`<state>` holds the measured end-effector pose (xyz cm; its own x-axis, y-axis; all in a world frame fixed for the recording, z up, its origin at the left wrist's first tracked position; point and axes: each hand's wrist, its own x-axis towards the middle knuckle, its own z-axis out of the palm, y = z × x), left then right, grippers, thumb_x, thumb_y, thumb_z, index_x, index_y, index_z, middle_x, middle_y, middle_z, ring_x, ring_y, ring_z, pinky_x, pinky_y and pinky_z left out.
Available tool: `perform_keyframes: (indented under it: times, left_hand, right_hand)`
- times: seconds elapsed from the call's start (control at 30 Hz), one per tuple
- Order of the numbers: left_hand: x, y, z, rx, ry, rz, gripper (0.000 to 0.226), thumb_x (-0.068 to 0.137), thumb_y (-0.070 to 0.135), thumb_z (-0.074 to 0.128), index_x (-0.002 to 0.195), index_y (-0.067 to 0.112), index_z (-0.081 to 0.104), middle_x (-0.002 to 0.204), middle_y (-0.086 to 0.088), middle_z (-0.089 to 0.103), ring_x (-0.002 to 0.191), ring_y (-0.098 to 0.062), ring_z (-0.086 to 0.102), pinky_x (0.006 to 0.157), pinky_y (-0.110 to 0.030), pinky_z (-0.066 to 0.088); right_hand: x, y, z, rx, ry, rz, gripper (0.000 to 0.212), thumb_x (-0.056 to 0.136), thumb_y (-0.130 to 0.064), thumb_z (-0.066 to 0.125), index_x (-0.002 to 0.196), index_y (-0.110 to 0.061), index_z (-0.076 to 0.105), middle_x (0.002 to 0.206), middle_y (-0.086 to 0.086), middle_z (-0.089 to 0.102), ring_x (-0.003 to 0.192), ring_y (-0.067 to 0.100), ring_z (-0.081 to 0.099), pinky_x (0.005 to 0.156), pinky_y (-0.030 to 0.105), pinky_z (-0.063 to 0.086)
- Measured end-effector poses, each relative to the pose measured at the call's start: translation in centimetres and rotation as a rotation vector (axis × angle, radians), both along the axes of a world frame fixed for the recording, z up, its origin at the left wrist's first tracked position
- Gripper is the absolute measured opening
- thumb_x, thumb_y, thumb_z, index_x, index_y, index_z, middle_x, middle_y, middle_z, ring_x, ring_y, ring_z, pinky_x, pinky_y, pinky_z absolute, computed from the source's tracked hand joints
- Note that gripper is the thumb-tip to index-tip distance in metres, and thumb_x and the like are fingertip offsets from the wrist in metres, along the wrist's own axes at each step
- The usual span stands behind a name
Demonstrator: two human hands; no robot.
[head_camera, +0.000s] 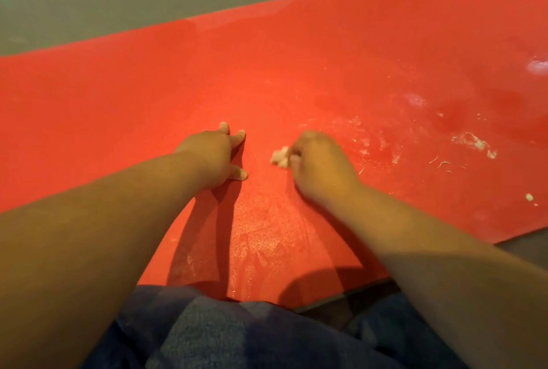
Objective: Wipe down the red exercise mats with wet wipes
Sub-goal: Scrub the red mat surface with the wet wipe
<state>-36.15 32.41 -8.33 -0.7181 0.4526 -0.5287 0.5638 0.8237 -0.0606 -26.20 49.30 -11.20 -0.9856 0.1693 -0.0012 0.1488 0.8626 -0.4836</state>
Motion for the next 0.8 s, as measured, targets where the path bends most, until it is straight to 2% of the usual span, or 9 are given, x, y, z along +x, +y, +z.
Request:
perform_keyframes:
  times: [0.13, 0.23, 0.33, 0.43, 0.57, 0.63, 0.7, 0.73, 0.8]
  left_hand:
    - [0.0, 0.1, 0.0, 0.014, -0.012, 0.026, 0.09, 0.085, 0.052, 0.063, 0.153, 0.032, 0.007, 0.161, -0.003, -0.001, 0.143, -0.032, 0.021, 0.107, -0.041, 0.032]
    - [0.1, 0.1, 0.0, 0.014, -0.021, 0.036, 0.09, 0.085, 0.052, 0.063, 0.152, 0.033, 0.007, 0.161, -0.002, -0.001, 0.144, -0.032, 0.019, 0.108, -0.041, 0.032]
    - [0.5, 0.2, 0.3, 0.018, -0.029, 0.039, 0.09, 0.086, 0.05, 0.063, 0.153, 0.032, 0.006, 0.161, -0.003, -0.002, 0.144, -0.033, 0.018, 0.11, -0.042, 0.031]
    - [1.1, 0.4, 0.6, 0.025, -0.05, 0.034, 0.086, 0.089, 0.047, 0.061, 0.153, 0.029, 0.006, 0.161, -0.006, -0.003, 0.144, -0.034, 0.017, 0.112, -0.042, 0.029]
    - [3.1, 0.9, 0.9, -0.015, -0.111, -0.058, 0.097, 0.079, 0.056, 0.067, 0.153, 0.03, 0.011, 0.16, -0.008, -0.002, 0.142, -0.032, 0.025, 0.107, -0.034, 0.031]
    - [3.9, 1.4, 1.1, -0.05, -0.128, -0.086, 0.105, 0.074, 0.06, 0.07, 0.153, 0.029, 0.008, 0.16, -0.01, -0.003, 0.142, -0.036, 0.023, 0.11, -0.038, 0.031]
    - [4.4, 1.9, 1.2, -0.088, -0.132, -0.086, 0.111, 0.072, 0.061, 0.071, 0.153, 0.027, 0.003, 0.16, -0.013, -0.005, 0.142, -0.04, 0.021, 0.11, -0.042, 0.032]
    - [4.6, 2.2, 1.1, -0.103, -0.13, -0.082, 0.114, 0.071, 0.062, 0.071, 0.153, 0.026, 0.001, 0.159, -0.014, -0.006, 0.141, -0.041, 0.02, 0.11, -0.043, 0.032]
    - [5.1, 2.7, 1.0, -0.129, -0.129, -0.082, 0.119, 0.068, 0.064, 0.072, 0.153, 0.024, -0.002, 0.159, -0.017, -0.006, 0.14, -0.045, 0.02, 0.111, -0.044, 0.031]
  right_hand:
    - [-4.4, 1.6, 0.4, 0.131, -0.048, -0.097, 0.024, 0.087, -0.005, 0.051, 0.103, -0.006, 0.068, 0.106, 0.012, 0.06, 0.098, 0.028, 0.055, 0.073, 0.03, 0.04]
    - [0.0, -0.1, 0.3, 0.077, -0.009, -0.037, 0.018, 0.088, -0.006, 0.05, 0.094, -0.005, 0.067, 0.095, 0.008, 0.057, 0.094, 0.025, 0.052, 0.072, 0.027, 0.037]
    - [6.7, -1.6, 0.2, -0.011, 0.034, 0.105, 0.018, 0.09, -0.017, 0.052, 0.087, -0.009, 0.067, 0.088, 0.003, 0.054, 0.09, 0.02, 0.049, 0.076, 0.028, 0.039]
    - [9.0, 0.3, 0.3, 0.034, -0.004, 0.155, 0.016, 0.089, -0.017, 0.054, 0.087, -0.012, 0.07, 0.089, 0.003, 0.058, 0.088, 0.019, 0.048, 0.078, 0.029, 0.039]
    - [7.1, 7.0, 0.2, 0.109, -0.025, -0.263, 0.017, 0.085, -0.003, 0.051, 0.092, -0.001, 0.067, 0.097, 0.018, 0.059, 0.092, 0.034, 0.054, 0.08, 0.034, 0.036]
    - [7.1, 6.3, 0.1, 0.073, -0.004, -0.38, 0.019, 0.083, 0.001, 0.051, 0.095, -0.002, 0.065, 0.098, 0.015, 0.058, 0.092, 0.033, 0.056, 0.078, 0.032, 0.039]
    - [8.1, 2.2, 0.0, -0.038, 0.005, -0.236, 0.024, 0.082, 0.002, 0.052, 0.094, -0.012, 0.068, 0.087, -0.001, 0.054, 0.085, 0.02, 0.056, 0.067, 0.021, 0.038]
    - [8.9, -0.2, -0.1, -0.086, 0.015, -0.101, 0.025, 0.082, 0.001, 0.054, 0.094, -0.015, 0.069, 0.085, -0.006, 0.053, 0.083, 0.015, 0.054, 0.068, 0.018, 0.039]
    - [10.6, -2.5, -0.5, -0.103, 0.041, 0.098, 0.022, 0.081, 0.0, 0.056, 0.094, -0.014, 0.068, 0.092, 0.0, 0.056, 0.089, 0.017, 0.052, 0.077, 0.025, 0.043]
